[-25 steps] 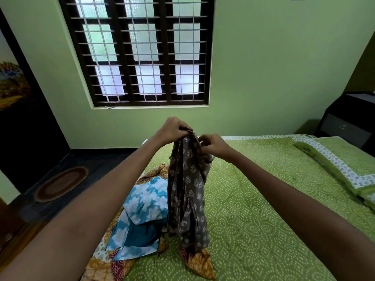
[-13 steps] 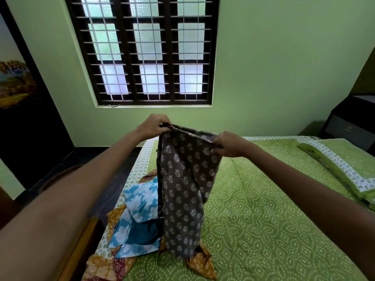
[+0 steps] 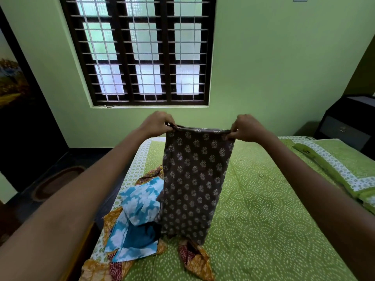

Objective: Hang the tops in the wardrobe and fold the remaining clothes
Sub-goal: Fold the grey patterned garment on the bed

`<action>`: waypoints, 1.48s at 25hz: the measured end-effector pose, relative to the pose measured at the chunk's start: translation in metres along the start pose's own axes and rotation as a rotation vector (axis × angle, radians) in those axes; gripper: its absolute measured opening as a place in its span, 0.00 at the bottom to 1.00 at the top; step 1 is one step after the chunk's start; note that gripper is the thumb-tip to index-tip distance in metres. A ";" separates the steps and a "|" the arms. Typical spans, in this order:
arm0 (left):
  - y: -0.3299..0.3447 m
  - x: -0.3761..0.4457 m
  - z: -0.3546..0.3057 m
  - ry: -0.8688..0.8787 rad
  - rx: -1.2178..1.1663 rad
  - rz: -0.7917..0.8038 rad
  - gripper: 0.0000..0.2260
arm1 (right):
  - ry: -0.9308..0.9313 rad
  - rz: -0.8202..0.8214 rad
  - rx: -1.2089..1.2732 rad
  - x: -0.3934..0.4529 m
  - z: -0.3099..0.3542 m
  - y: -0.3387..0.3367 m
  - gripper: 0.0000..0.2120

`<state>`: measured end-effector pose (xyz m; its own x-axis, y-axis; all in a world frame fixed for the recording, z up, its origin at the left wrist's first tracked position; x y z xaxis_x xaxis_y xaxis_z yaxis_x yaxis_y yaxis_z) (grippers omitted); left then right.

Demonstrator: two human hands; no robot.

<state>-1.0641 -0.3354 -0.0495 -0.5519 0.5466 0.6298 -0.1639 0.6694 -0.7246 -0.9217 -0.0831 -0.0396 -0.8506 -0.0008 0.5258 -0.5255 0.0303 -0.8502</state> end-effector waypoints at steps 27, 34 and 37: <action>0.178 0.058 -0.155 -0.090 -0.511 0.144 0.07 | 0.805 -0.137 0.160 -0.151 -0.153 -0.034 0.10; 0.282 0.084 -0.232 -0.166 -0.566 0.201 0.08 | 1.172 -0.225 0.737 -0.203 -0.265 0.006 0.13; 0.337 0.104 -0.264 -0.214 -0.541 0.195 0.08 | 1.190 -0.223 0.722 -0.221 -0.327 0.030 0.14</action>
<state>-0.9613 0.0796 -0.1543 -0.6910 0.6093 0.3891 0.3642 0.7583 -0.5406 -0.7441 0.2450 -0.1730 -0.4193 0.9066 0.0479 -0.8461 -0.3710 -0.3828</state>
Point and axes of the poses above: each hand's wrist, its own x-axis towards the middle knuckle, its own y-axis out of the palm, z = x × y, the point moved 2 cm from there along x, towards the middle knuckle, and after that the axes turned 12 degrees about -z, right-handed, at the moved point
